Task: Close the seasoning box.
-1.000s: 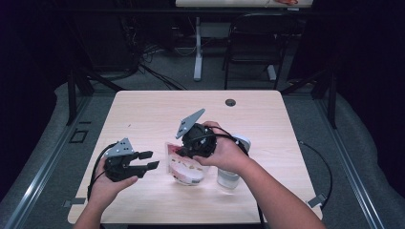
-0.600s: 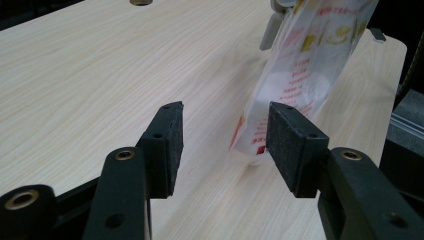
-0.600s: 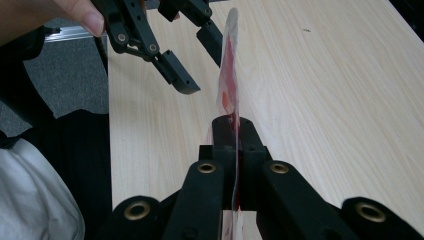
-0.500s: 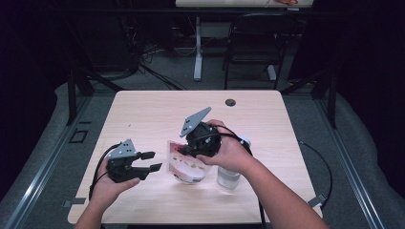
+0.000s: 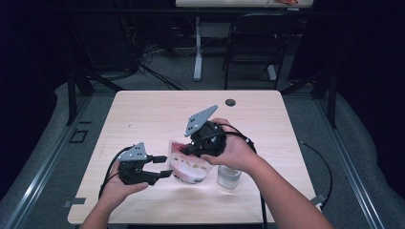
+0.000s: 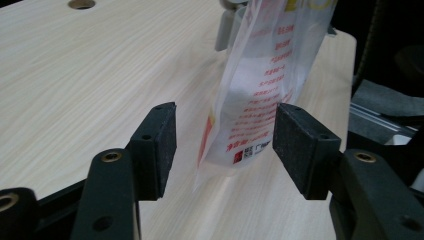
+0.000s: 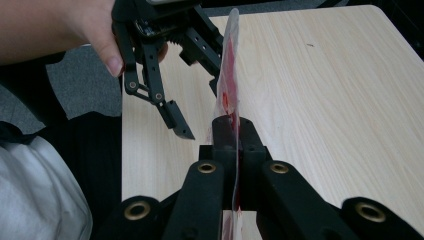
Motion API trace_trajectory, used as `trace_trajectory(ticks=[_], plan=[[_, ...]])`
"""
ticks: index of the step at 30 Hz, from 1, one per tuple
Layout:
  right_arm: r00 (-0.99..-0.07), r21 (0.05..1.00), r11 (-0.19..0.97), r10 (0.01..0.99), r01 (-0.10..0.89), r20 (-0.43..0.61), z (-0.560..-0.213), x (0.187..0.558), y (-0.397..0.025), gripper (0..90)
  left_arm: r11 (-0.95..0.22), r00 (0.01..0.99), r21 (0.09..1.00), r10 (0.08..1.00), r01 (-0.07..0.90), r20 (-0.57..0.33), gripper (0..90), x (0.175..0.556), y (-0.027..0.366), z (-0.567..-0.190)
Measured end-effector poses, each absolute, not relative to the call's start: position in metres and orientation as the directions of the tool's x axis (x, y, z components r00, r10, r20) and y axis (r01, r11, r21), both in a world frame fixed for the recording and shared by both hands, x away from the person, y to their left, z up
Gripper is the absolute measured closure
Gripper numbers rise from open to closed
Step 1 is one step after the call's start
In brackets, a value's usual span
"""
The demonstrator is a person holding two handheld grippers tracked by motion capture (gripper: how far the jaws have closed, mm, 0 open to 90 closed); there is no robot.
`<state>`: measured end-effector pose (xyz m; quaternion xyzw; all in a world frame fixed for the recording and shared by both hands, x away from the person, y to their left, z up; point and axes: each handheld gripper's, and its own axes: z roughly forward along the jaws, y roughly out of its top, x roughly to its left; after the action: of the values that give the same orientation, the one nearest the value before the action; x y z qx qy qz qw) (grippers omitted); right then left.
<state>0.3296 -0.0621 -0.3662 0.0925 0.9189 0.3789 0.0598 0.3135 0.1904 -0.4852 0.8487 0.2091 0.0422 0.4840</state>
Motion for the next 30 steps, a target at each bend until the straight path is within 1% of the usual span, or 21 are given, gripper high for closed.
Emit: trace_trajectory(ticks=[8,17,24,30], plan=[[-0.982,0.723,0.685,0.183,0.095,-0.045,-0.362,0.329,-0.069,90.0,-0.489,0.93,0.818,0.339,0.301,-0.139,41.6,0.319,0.178,-0.493],[-0.988,0.721,0.69,0.144,0.059,-0.057,-0.353,0.327,-0.072,90.0,-0.487,0.949,0.828,0.268,0.28,-0.164,41.6,0.323,0.167,-0.494],[-0.99,0.732,0.679,0.135,0.054,-0.051,-0.349,0.326,-0.073,90.0,-0.487,0.956,0.828,0.229,0.276,-0.183,41.3,0.326,0.162,-0.494],[-0.99,0.733,0.678,0.131,0.054,-0.049,-0.349,0.326,-0.074,90.0,-0.499,0.963,0.829,0.213,0.253,-0.166,40.8,0.327,0.157,-0.495]])
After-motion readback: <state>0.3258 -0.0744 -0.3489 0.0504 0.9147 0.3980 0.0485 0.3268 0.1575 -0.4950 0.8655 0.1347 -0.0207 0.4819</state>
